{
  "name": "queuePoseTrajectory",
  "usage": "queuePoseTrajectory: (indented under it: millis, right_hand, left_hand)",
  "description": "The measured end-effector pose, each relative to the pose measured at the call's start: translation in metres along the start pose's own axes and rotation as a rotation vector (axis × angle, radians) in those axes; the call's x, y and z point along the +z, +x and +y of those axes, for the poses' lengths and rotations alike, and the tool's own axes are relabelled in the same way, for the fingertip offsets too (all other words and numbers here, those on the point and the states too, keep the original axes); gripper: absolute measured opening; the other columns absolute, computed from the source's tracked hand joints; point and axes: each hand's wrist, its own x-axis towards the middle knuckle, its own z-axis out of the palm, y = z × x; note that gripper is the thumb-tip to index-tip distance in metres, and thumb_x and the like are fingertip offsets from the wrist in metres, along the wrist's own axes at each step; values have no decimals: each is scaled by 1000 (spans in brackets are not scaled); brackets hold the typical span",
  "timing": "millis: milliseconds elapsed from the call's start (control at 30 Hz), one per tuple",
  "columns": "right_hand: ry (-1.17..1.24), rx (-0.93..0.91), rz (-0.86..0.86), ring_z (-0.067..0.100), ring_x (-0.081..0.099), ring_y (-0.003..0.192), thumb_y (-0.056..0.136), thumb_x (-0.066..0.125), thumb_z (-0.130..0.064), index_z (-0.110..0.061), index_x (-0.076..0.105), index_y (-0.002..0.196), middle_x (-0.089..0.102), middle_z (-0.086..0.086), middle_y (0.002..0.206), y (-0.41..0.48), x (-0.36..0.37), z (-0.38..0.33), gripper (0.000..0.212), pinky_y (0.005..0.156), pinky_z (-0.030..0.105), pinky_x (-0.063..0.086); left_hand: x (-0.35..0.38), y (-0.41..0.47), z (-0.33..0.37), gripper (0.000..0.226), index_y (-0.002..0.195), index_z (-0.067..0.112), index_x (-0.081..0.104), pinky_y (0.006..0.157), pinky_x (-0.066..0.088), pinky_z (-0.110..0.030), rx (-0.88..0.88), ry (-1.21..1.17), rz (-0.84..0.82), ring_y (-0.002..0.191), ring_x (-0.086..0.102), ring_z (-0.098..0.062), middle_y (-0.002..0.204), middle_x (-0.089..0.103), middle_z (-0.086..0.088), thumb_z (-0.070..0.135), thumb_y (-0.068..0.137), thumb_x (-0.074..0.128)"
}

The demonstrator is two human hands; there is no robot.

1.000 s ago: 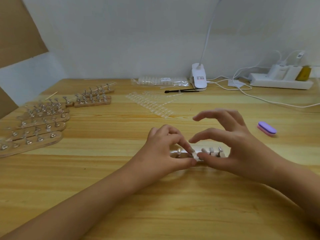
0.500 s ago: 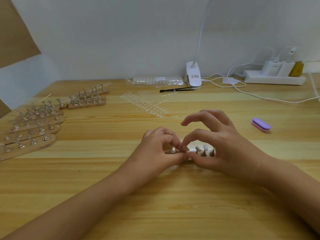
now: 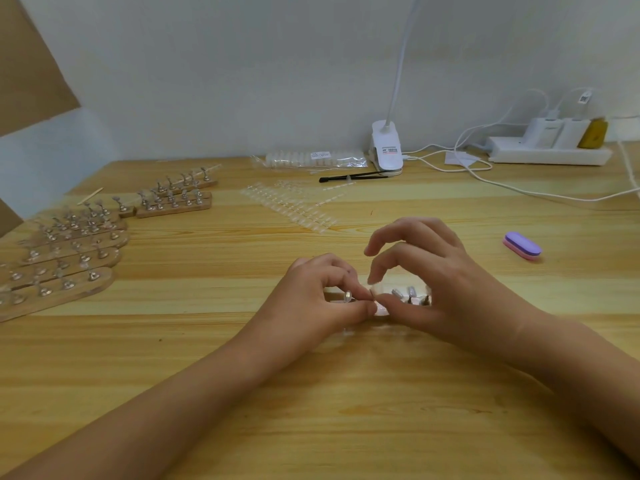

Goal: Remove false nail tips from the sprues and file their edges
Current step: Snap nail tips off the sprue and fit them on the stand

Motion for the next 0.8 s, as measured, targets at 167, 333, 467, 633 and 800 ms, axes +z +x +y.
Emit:
queuePoseTrajectory:
  millis: [167, 333, 467, 633, 800]
  right_hand:
    - [50, 13, 42, 13, 44, 120, 83, 60, -46, -23, 70, 98, 57, -11, 116, 0, -8, 1, 29, 104, 43, 37]
    - [159, 118, -6, 7, 39, 126, 78, 68, -47, -29, 71, 96, 57, -17, 120, -4, -6, 6, 26, 108, 38, 31]
    - [243, 202, -33, 3, 38, 125, 75, 65, -50, -37, 70, 94, 56, -22, 119, -5, 2, 6, 23, 103, 16, 27]
    - [286, 232, -55, 1, 39, 123, 74, 66, -49, -33, 73, 92, 58, -21, 117, -5, 7, 5, 25, 98, 5, 24]
    - [355, 261, -61, 4, 41, 123, 73, 69, -46, -32, 74, 91, 58, -20, 118, -4, 7, 5, 23, 97, 5, 26]
  left_hand:
    - [1, -1, -1, 12, 73, 38, 72, 79, 41, -15, -2, -10, -9, 107, 50, 0, 97, 59, 30, 32, 77, 82]
    - [1, -2, -1, 18, 70, 41, 69, 76, 42, -6, 14, -10, -4, 106, 49, 5, 97, 60, 27, 31, 77, 82]
    - [2, -2, -2, 15, 72, 39, 68, 77, 42, -6, 38, 10, -2, 107, 48, 6, 98, 59, 29, 33, 77, 80]
    - [1, -1, -2, 15, 72, 37, 68, 77, 41, -6, 38, 22, -5, 108, 47, 5, 98, 59, 29, 32, 78, 80]
    - [1, -1, -1, 19, 69, 40, 66, 74, 38, -2, 34, 28, 5, 103, 46, 7, 94, 61, 26, 32, 78, 81]
